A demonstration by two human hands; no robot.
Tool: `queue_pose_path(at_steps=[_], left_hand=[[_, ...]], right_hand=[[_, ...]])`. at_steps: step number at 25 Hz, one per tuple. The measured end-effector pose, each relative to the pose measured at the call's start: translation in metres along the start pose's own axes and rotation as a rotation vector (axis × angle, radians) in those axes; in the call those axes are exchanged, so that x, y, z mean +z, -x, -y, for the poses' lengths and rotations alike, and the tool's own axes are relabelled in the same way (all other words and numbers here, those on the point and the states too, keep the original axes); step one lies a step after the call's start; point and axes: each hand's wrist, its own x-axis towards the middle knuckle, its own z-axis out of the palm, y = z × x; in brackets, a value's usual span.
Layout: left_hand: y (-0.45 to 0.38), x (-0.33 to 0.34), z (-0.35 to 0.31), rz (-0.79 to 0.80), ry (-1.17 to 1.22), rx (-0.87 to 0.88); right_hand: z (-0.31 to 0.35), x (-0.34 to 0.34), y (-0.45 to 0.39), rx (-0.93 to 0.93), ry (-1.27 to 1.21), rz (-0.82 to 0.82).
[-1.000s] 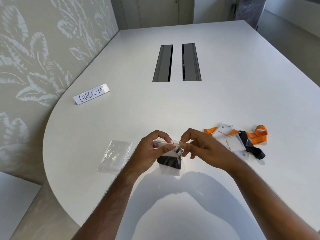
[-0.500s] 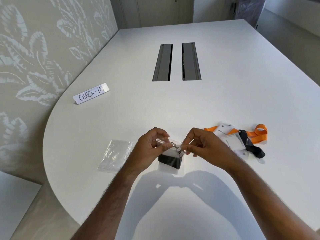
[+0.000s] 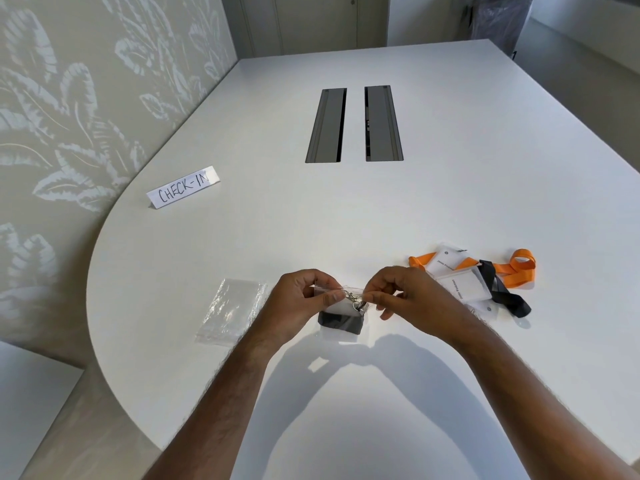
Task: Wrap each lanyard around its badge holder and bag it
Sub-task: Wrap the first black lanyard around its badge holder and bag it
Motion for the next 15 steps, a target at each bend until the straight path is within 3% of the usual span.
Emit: queue_pose_path(at_steps=[15], left_hand=[[-0.0011, 0.0040, -0.0081, -0.138, -0.172, -0.006]], right_hand=[[0.0047, 0.0033, -0.0010, -0.057, 0.387, -0.118]])
